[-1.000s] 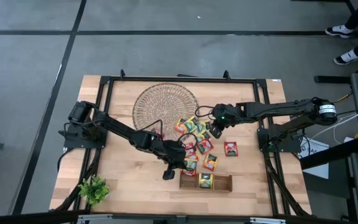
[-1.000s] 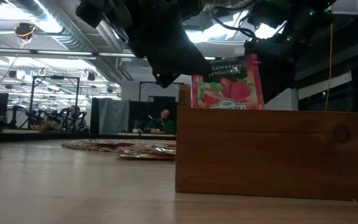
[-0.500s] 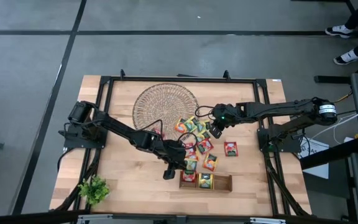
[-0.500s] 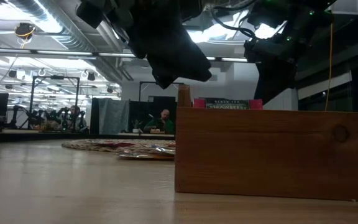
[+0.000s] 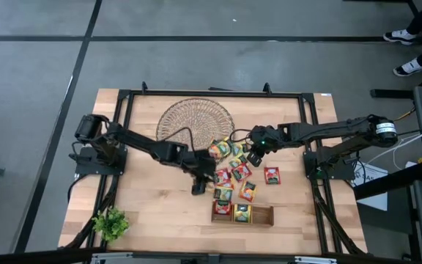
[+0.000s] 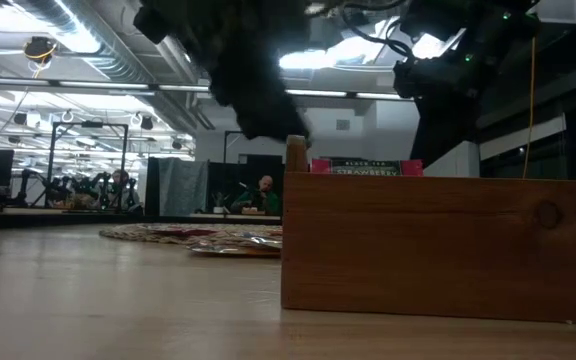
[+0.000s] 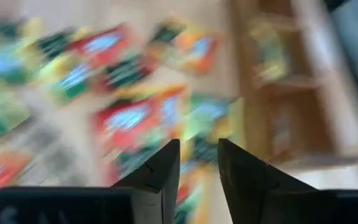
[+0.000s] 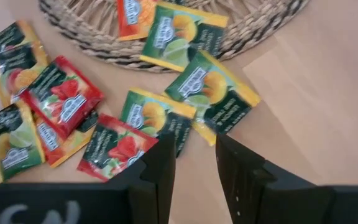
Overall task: Pick & Place Tea
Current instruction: Put the orange tea bag into the right section of the wooden organizer
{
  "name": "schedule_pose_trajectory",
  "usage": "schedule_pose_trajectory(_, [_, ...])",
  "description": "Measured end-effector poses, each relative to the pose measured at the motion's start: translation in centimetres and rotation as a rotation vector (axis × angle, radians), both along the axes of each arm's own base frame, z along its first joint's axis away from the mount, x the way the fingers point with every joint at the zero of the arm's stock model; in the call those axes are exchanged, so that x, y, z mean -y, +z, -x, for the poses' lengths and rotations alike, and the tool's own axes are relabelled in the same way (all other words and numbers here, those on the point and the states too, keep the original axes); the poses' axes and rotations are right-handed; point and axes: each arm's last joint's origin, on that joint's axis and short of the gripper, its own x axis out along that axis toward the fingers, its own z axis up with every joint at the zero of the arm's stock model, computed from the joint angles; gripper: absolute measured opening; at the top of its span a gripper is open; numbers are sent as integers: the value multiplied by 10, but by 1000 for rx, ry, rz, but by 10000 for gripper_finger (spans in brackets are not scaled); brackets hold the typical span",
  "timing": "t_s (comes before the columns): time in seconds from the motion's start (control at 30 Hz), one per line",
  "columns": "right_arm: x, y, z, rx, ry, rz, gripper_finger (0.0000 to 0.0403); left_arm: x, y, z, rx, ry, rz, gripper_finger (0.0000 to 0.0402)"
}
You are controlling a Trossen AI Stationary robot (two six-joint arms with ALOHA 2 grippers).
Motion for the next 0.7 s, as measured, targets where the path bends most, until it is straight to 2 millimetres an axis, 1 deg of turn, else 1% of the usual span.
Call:
schedule_pose_trajectory(0.1, [-6, 1, -1, 16, 2, -12, 116, -17, 1, 9, -81, 70, -55, 99])
schedule_pose_trajectory(0.2, [-12, 2, -7, 71, 4, -25, 116, -27, 4, 17, -142, 94, -90, 92])
schedule_pose_trajectory(0.27, [-16, 1, -12, 101, 22, -27, 116, -30, 6, 23, -144, 100, -91, 88])
schedule_pose_trajectory(0.4, [-25, -7, -25, 134, 58, -31, 116, -33, 4, 43, -161, 116, -83, 81])
schedule_pose_trajectory(0.6, [-33, -21, -47, 208, 160, -11, 116, -45, 2, 72, -164, 242, -38, 73])
schedule_pose_trajectory(0.7, [-34, -22, -58, 282, 221, -3, 116, -50, 1, 85, -164, 291, -9, 69])
